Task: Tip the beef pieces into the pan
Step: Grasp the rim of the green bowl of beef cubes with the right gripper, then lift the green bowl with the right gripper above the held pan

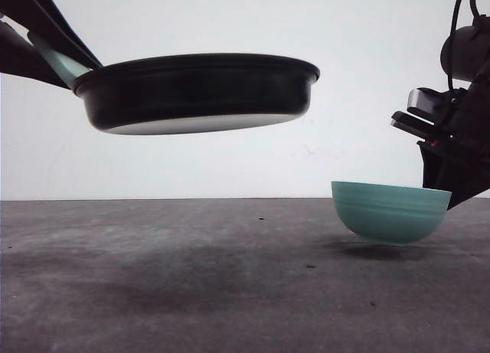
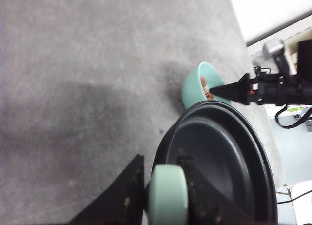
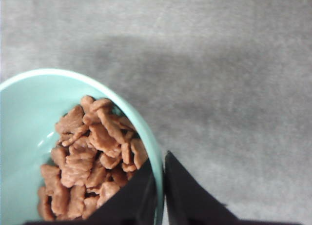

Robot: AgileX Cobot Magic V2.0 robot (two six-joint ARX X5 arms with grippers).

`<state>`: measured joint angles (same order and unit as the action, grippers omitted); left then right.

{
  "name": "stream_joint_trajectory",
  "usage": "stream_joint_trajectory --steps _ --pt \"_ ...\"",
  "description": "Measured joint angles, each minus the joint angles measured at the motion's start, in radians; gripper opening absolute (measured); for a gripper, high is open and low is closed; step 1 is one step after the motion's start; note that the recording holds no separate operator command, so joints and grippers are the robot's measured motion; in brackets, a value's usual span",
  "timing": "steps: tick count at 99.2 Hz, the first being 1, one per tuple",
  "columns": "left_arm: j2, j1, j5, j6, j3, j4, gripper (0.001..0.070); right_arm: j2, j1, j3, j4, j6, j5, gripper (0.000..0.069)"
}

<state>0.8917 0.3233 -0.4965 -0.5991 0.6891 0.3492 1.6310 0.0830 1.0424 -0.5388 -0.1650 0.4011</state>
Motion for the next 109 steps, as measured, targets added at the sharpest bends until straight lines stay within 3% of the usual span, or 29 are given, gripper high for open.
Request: stream_joint_trajectory --steps 23,43,60,84,109 --pt "0.001 0.008 0.017 -0.006 0.0 -0.001 0.0061 -0.214 0.055 0.001 0.066 -0.002 0.0 0.0012" --pt "0.025 0.025 0.024 -0.028 0.0 -0.001 0.0061 -0.435 0.198 0.011 0.14 -0.025 -0.04 0.0012" --pt "0.027 0.043 0.024 -0.056 0.0 -0.011 0.0061 -0.544 0.388 0.014 0.139 -0.026 -0.205 0.0012" --pt "0.038 0.046 0.025 -0.073 0.0 -0.008 0.0061 -0.525 0.658 0.014 0.136 -0.021 -0.493 0.0012" --pt "0.038 0.05 0.043 -0.074 0.032 0.01 0.0061 -0.47 0.847 0.014 0.226 0.091 -0.827 0.0012"
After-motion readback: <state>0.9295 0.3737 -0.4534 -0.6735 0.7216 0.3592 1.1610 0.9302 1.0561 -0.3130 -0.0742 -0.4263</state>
